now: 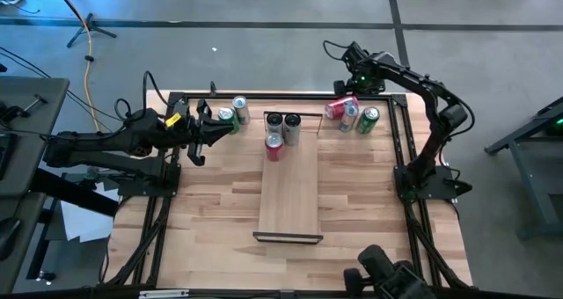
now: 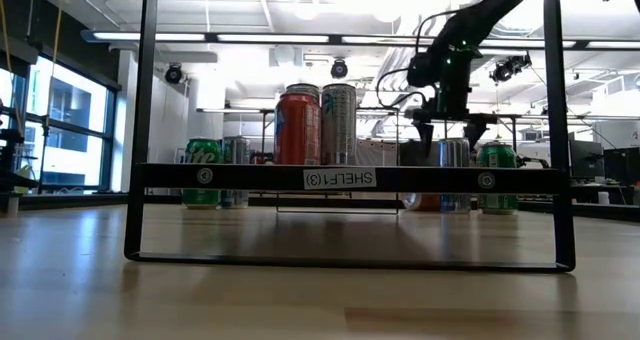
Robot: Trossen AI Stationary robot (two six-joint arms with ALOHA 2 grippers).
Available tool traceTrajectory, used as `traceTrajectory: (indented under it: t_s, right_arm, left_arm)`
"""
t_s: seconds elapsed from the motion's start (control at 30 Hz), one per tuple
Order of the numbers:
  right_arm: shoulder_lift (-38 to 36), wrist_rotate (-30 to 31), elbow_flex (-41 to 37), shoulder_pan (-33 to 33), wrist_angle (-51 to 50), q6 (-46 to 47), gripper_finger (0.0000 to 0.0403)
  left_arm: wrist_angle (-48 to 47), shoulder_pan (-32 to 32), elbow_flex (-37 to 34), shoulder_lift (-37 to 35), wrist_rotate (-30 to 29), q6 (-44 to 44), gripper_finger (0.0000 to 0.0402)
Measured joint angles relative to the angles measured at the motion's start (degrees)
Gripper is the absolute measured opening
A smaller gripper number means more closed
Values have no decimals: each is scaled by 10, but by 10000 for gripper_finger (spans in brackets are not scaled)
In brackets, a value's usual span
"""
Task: Place canned beverage on shelf
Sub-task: Put the left red soda can, aligned with the other red soda can on the shelf
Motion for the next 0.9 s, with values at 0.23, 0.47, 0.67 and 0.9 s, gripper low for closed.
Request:
traceTrajectory:
  t_s: [0.23, 0.47, 0.67, 0.9]
  right_arm:
    - [0, -50, 0, -3, 27, 57, 398]
    - [22, -79, 0, -23, 31, 176, 398]
    - [37, -108, 0, -22, 44, 235, 398]
    - [37, -98, 0, -18, 25, 251, 398]
  left_arm:
    - [0, 0, 0, 0, 0, -3, 1]
    - [0, 0, 0, 0, 0, -29, 0]
    - [0, 0, 0, 0, 0, -30, 0]
    - [-8, 0, 0, 0, 0, -30, 0]
